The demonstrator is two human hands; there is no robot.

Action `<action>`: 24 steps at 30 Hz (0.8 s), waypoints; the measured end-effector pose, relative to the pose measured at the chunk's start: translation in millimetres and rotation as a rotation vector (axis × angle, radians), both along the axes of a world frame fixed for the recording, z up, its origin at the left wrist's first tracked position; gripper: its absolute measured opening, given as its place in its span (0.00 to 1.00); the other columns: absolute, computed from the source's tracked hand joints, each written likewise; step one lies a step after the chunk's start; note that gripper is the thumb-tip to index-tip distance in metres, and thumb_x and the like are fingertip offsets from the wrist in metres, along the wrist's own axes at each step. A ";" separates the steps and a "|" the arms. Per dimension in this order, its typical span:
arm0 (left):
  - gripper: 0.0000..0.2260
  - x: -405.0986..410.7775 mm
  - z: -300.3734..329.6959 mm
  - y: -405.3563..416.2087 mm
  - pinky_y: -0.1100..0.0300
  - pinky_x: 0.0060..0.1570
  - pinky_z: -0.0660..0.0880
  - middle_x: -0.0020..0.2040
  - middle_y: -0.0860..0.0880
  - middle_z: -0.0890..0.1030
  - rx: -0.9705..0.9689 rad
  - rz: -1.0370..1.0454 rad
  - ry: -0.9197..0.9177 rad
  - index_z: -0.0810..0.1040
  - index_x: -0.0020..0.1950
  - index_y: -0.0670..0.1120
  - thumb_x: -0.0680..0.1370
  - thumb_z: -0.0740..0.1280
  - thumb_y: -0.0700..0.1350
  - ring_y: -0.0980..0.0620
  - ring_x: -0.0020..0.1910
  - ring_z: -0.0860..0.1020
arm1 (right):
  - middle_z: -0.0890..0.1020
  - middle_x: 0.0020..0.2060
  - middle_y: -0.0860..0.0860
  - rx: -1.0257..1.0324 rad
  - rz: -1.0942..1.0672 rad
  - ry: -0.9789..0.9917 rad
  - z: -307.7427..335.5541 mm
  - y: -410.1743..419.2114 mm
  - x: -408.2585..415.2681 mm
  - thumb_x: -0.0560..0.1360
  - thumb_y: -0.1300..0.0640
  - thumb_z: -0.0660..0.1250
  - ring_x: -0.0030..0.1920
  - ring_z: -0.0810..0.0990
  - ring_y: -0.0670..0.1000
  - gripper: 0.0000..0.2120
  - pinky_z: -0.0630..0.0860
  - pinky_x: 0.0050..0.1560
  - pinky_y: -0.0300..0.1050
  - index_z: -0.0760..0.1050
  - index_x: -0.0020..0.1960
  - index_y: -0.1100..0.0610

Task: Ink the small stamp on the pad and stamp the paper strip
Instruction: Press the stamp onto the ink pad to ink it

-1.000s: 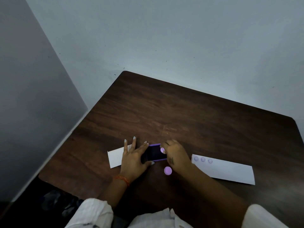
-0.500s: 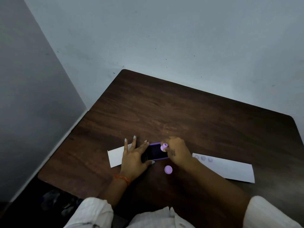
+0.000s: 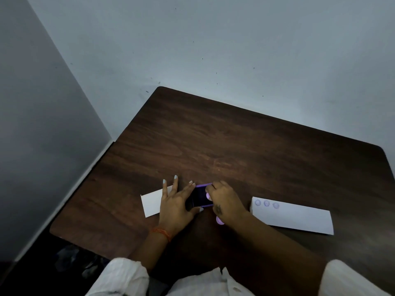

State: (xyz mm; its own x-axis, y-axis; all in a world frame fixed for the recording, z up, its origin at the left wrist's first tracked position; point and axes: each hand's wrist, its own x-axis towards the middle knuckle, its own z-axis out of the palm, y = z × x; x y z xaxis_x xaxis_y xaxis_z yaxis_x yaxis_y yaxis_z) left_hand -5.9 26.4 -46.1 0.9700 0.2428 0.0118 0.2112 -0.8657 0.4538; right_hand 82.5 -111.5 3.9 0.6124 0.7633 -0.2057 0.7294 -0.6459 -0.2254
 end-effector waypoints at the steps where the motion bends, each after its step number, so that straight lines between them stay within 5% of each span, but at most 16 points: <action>1: 0.34 0.3 -0.2 0.3 0.50 0.71 0.29 0.73 0.55 0.66 0.001 -0.001 0.002 0.60 0.73 0.54 0.70 0.67 0.60 0.48 0.77 0.46 | 0.75 0.61 0.59 -0.008 0.038 -0.004 -1.0 -1.7 2.8 0.72 0.65 0.64 0.61 0.71 0.57 0.17 0.69 0.59 0.48 0.70 0.61 0.62; 6: 0.33 2.2 -0.5 0.3 0.50 0.70 0.28 0.73 0.54 0.66 0.013 -0.012 0.010 0.60 0.73 0.54 0.70 0.67 0.60 0.47 0.77 0.46 | 0.77 0.57 0.57 0.064 0.003 0.020 -7.6 -3.4 8.9 0.74 0.64 0.61 0.58 0.73 0.55 0.12 0.70 0.56 0.46 0.73 0.57 0.61; 10: 0.33 2.9 2.1 0.3 0.49 0.71 0.29 0.73 0.54 0.66 0.034 -0.016 0.023 0.61 0.73 0.53 0.71 0.67 0.60 0.47 0.77 0.47 | 0.78 0.57 0.57 0.084 -0.107 0.088 -12.0 -1.4 4.9 0.68 0.65 0.70 0.58 0.75 0.56 0.16 0.72 0.57 0.47 0.75 0.56 0.61; 12: 0.33 2.9 4.2 -0.6 0.48 0.71 0.30 0.73 0.53 0.67 0.039 -0.015 0.032 0.61 0.72 0.53 0.70 0.67 0.60 0.46 0.77 0.48 | 0.81 0.51 0.58 0.213 -0.214 0.180 -8.5 -5.5 7.3 0.68 0.67 0.69 0.52 0.78 0.56 0.11 0.73 0.51 0.44 0.79 0.51 0.63; 16: 0.33 1.9 7.0 -2.8 0.47 0.71 0.32 0.73 0.52 0.67 0.026 0.017 0.054 0.60 0.73 0.55 0.71 0.67 0.60 0.44 0.77 0.49 | 0.84 0.43 0.57 0.682 -0.699 0.589 2.8 -25.3 10.5 0.70 0.64 0.71 0.41 0.82 0.51 0.07 0.80 0.45 0.45 0.81 0.48 0.60; 20: 0.37 0.0 11.6 -10.4 0.45 0.73 0.34 0.75 0.49 0.63 -0.001 0.052 0.053 0.54 0.74 0.55 0.70 0.68 0.60 0.43 0.77 0.48 | 0.83 0.48 0.55 0.994 -1.071 1.126 12.0 -59.3 11.8 0.73 0.66 0.66 0.47 0.82 0.50 0.11 0.81 0.38 0.38 0.78 0.55 0.60; 24: 0.37 4.6 24.2 -28.7 0.45 0.73 0.35 0.76 0.49 0.59 0.005 0.061 -0.026 0.56 0.74 0.53 0.70 0.68 0.60 0.43 0.77 0.48 | 0.85 0.47 0.56 1.242 -1.242 1.426 24.1 -102.6 9.3 0.74 0.66 0.65 0.47 0.83 0.50 0.09 0.82 0.37 0.39 0.79 0.53 0.61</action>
State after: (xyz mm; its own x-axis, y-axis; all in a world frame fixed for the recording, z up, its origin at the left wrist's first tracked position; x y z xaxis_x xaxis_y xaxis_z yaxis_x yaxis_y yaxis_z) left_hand -1.3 -2.4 -21.8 0.9529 0.3010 0.0381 0.2515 -0.8538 0.4557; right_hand 91.9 -214.1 27.9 0.6687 0.3016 -0.6796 -0.7424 0.3196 -0.5888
